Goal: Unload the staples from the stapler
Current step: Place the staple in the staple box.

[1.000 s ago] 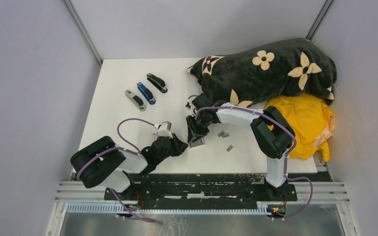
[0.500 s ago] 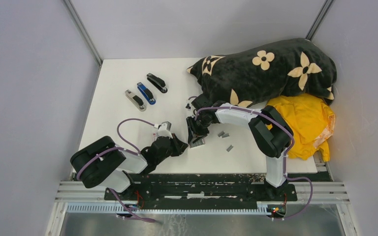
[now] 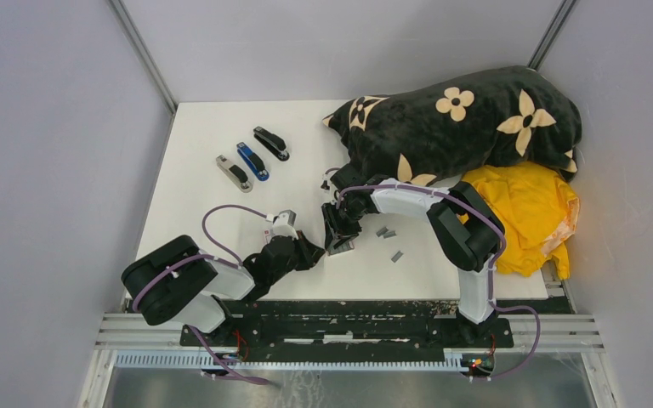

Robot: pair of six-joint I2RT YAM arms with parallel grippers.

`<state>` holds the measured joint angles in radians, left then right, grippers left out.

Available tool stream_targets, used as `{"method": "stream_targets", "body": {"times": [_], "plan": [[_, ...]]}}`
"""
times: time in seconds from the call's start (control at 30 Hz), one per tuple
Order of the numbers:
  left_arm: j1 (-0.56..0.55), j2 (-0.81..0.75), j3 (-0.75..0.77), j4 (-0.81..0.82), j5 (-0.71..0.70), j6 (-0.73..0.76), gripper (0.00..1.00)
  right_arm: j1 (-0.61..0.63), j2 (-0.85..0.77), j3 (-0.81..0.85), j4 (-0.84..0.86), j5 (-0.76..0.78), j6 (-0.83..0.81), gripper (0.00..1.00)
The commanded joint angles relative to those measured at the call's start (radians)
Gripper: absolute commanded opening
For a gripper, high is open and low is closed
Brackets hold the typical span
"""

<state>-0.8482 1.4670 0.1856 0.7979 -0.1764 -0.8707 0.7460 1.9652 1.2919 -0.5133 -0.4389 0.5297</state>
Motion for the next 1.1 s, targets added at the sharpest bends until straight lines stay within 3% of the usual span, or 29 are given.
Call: {"method": "stream_targets", "body": {"times": [0.0, 1.07], "plan": [[0.005, 0.0, -0.012, 0.008, 0.0, -0.013, 0.17, 0.0, 0.004, 0.037, 0.007, 0.009, 0.01, 0.4], [0.005, 0.022, -0.001, 0.014, 0.011, -0.01, 0.17, 0.0, 0.02, 0.055, 0.015, -0.038, 0.014, 0.41]]}}
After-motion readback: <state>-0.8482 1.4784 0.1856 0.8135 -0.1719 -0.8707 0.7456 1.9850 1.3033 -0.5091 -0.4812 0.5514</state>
